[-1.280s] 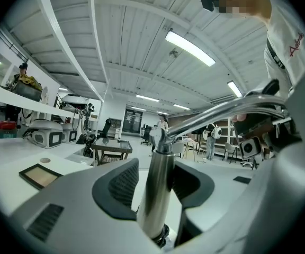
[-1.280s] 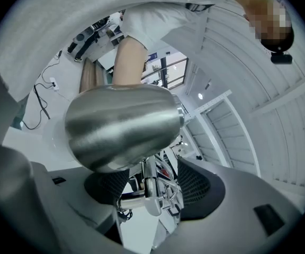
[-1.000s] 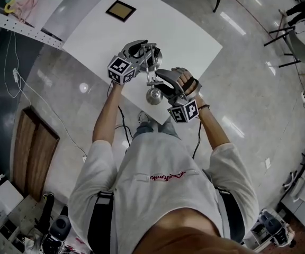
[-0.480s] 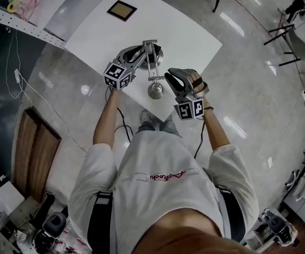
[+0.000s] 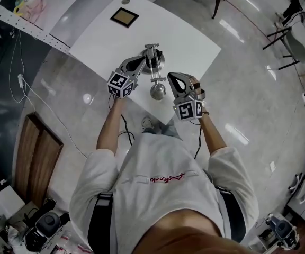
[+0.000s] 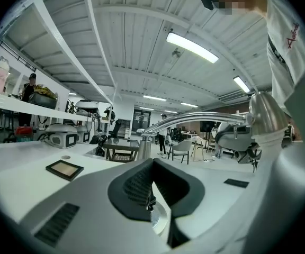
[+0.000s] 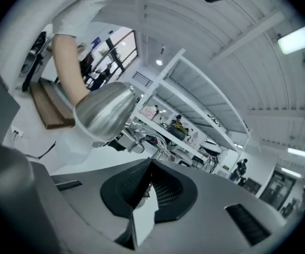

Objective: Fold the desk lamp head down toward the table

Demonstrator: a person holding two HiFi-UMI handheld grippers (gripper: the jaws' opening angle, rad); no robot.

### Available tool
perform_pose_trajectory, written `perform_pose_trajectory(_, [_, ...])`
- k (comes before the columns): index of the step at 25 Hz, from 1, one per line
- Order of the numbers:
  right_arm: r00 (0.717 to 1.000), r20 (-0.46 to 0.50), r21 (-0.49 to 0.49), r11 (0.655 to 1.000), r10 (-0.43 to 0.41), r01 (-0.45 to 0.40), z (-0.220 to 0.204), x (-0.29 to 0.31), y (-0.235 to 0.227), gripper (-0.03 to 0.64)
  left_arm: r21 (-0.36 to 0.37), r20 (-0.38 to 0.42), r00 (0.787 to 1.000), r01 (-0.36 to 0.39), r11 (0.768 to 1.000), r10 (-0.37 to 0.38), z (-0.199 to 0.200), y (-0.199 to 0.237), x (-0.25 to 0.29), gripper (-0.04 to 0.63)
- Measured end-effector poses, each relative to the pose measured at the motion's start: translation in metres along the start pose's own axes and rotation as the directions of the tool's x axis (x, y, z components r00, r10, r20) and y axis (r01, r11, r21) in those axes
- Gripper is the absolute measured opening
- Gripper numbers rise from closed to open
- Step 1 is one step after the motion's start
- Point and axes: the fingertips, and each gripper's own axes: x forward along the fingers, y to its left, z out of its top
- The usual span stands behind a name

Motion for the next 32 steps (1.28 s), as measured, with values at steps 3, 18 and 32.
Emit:
perform_pose_trajectory(3, [0.998,0.020,0.247,0.968,-0.058,0.051,0.003,-0.002,-0.015,0.031,-0.002,0.008,1.000,-0.004,1.000,0.004,0.000,-0.006,-0.006,0.025])
perform_pose_trajectory(18, [0.976,0.004,0.694,0.703,-0.216,0.153,0.003,-0.021,-0.027,0.032,-0.012,0.032,0.999,-0.016,1.000,0.017,0.004,-0.036,-0.035,0.025])
perform_pose_trajectory(32, [0.961,-0.039,0.682,0.696,-0.275,0.227,0.014,-0.059,0.005,0.031,0.012,0.033,0.999,0.013,1.000,-0.014,-0.006,-0.079,-0.078,0.025])
